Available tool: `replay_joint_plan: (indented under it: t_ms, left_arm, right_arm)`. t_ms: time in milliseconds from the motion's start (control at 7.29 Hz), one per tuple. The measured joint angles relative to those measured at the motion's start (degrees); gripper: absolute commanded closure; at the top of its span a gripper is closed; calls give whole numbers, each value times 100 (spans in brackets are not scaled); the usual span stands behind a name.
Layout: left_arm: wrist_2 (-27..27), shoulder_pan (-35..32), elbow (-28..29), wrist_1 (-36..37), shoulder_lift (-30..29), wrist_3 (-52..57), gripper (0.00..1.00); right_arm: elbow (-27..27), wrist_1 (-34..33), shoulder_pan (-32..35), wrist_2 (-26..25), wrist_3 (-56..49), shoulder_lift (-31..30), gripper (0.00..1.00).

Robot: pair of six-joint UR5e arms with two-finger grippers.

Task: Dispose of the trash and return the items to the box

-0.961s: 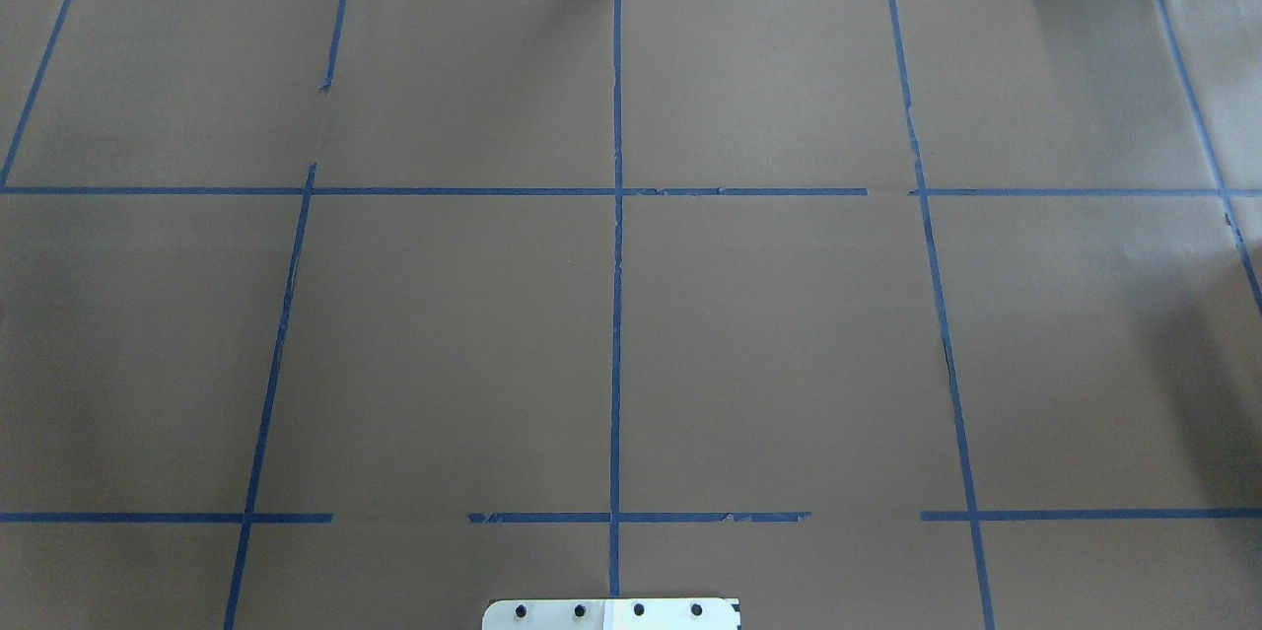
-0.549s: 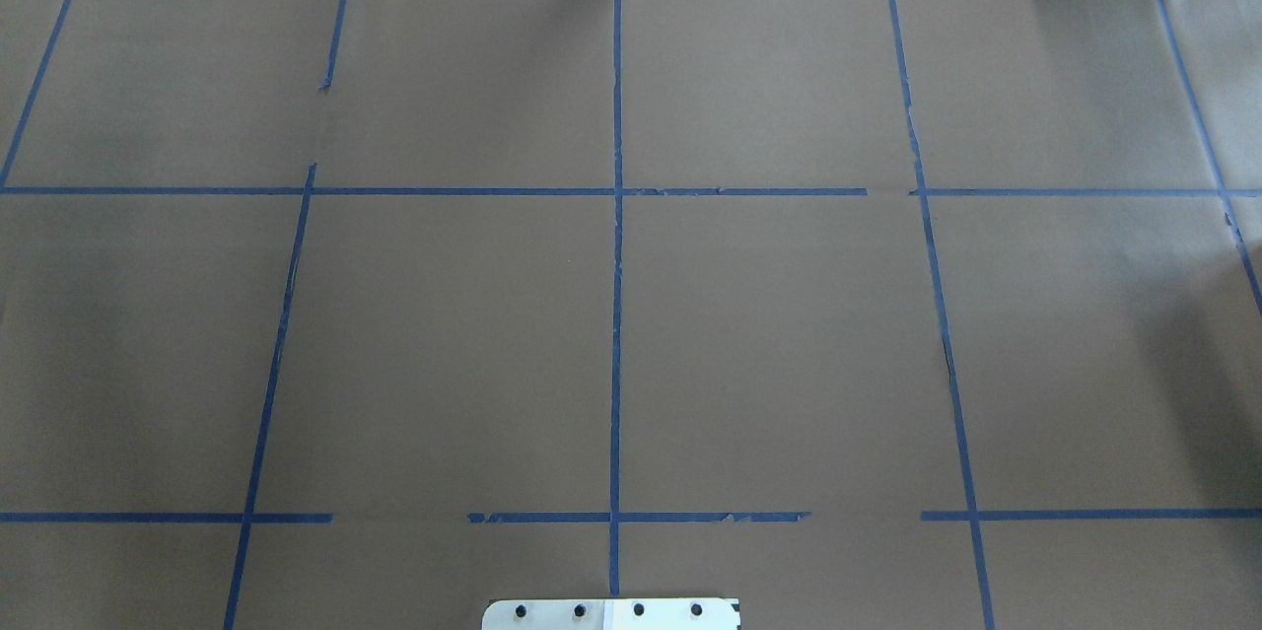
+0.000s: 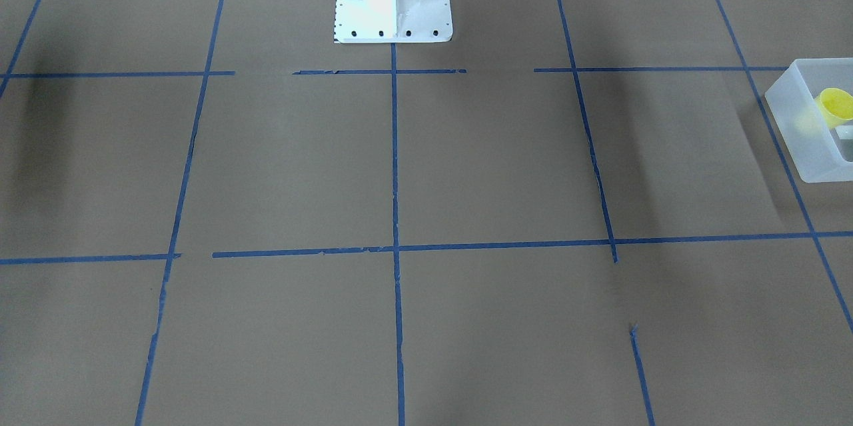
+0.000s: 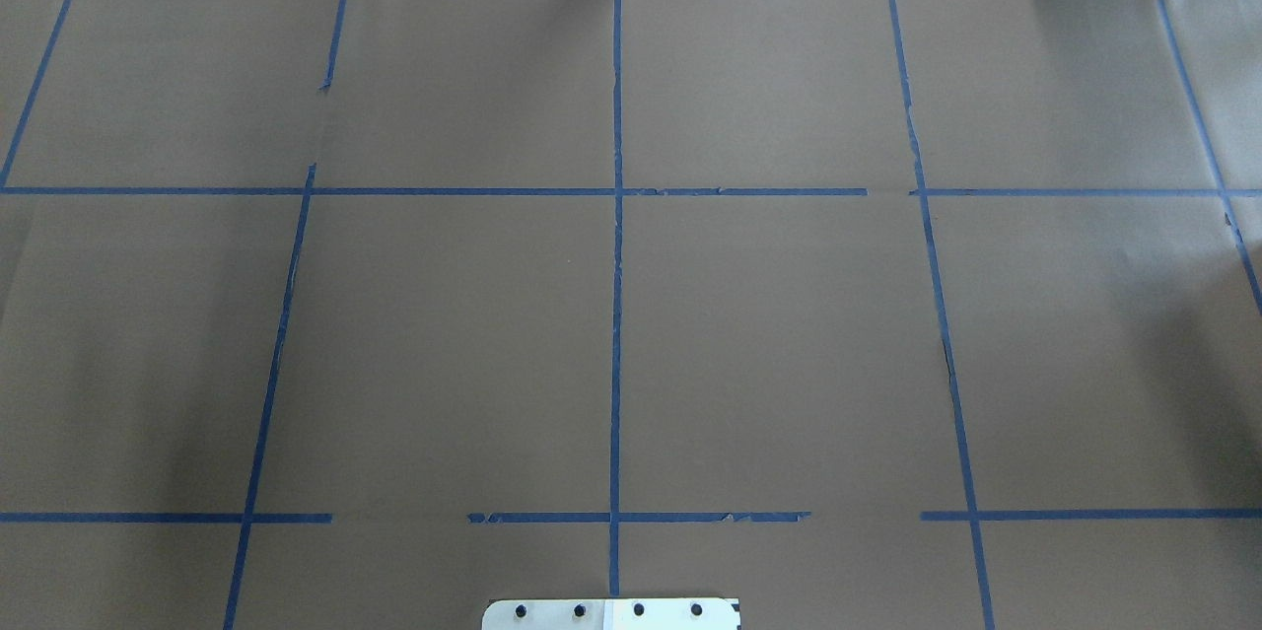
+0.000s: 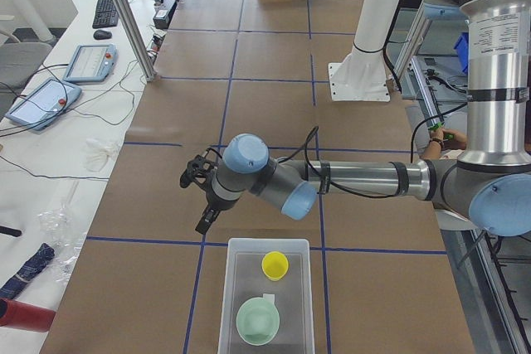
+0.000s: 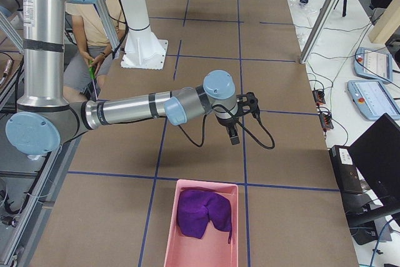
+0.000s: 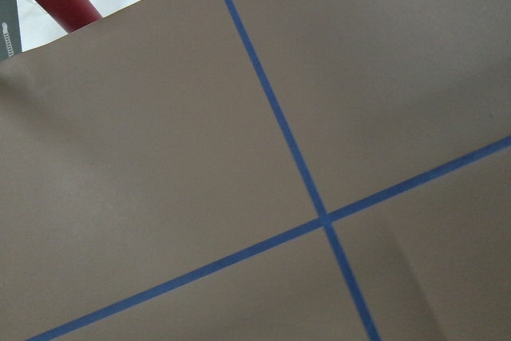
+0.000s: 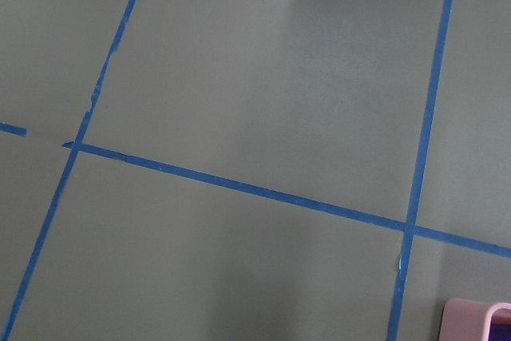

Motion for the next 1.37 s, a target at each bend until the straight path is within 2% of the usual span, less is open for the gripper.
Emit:
replay_joint_plan:
  t_ms: [275,549,824,1373]
  left_arm:
    - [-295,29,-228,1241,-55,-54,0]
    - [-324,7,-285,2213,51,-53,0]
    - [-319,-16,-345,2429,341,-47,0]
    - [-323,-31,-329,2432,434,-54,0]
  right_arm:
    - [-33,-350,-122,28,15,-5,0]
    - [83,-1442,-230,-49,15,177,0]
    - [181,-1847,-283,-426,-86,272,0]
    - [167,-1800,-386,-582,-180,220,0]
